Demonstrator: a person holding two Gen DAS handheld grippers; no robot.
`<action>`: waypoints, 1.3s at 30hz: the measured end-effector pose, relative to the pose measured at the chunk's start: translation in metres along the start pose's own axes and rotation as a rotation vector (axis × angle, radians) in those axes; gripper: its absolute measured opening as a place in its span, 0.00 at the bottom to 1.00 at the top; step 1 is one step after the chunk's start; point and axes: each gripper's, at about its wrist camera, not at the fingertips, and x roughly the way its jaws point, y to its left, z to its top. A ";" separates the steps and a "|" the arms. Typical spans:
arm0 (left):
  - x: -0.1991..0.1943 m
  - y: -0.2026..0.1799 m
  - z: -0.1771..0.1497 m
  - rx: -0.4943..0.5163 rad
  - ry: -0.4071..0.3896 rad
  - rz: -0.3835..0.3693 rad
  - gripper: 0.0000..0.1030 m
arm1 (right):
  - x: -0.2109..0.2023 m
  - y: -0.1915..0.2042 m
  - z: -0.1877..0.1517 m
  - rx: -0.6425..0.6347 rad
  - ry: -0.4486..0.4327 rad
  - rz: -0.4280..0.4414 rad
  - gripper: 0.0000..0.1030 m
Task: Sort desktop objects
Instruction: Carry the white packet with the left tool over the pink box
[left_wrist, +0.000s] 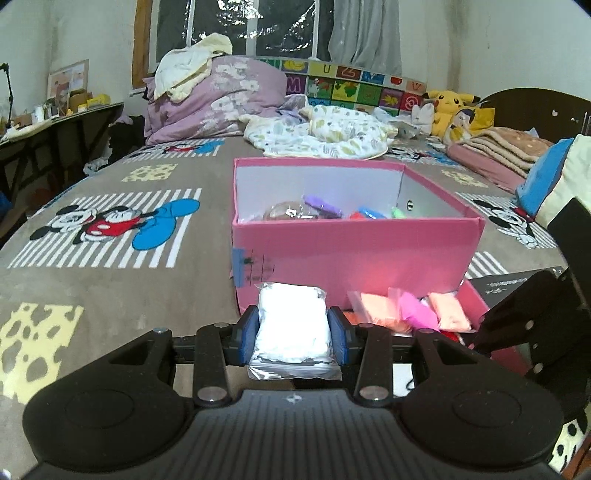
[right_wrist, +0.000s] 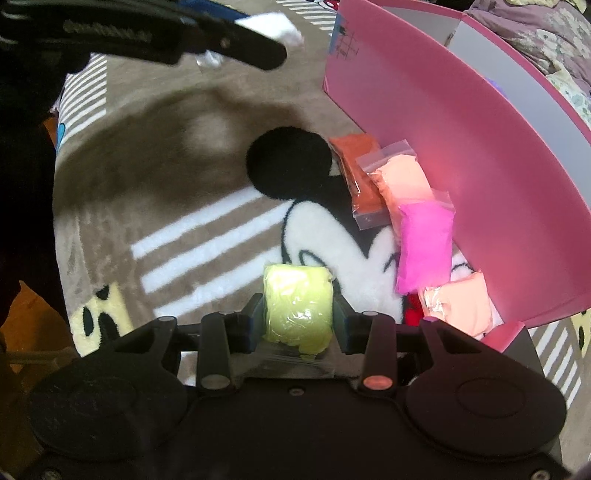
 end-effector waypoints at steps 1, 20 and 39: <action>-0.001 -0.001 0.003 0.005 -0.003 0.001 0.38 | 0.001 0.000 0.001 0.001 0.000 -0.001 0.37; 0.019 -0.010 0.083 0.040 -0.043 -0.013 0.38 | 0.012 0.004 0.002 0.014 0.000 -0.012 0.38; 0.090 -0.010 0.144 0.020 0.033 -0.009 0.38 | 0.013 0.002 0.000 0.031 -0.008 0.001 0.38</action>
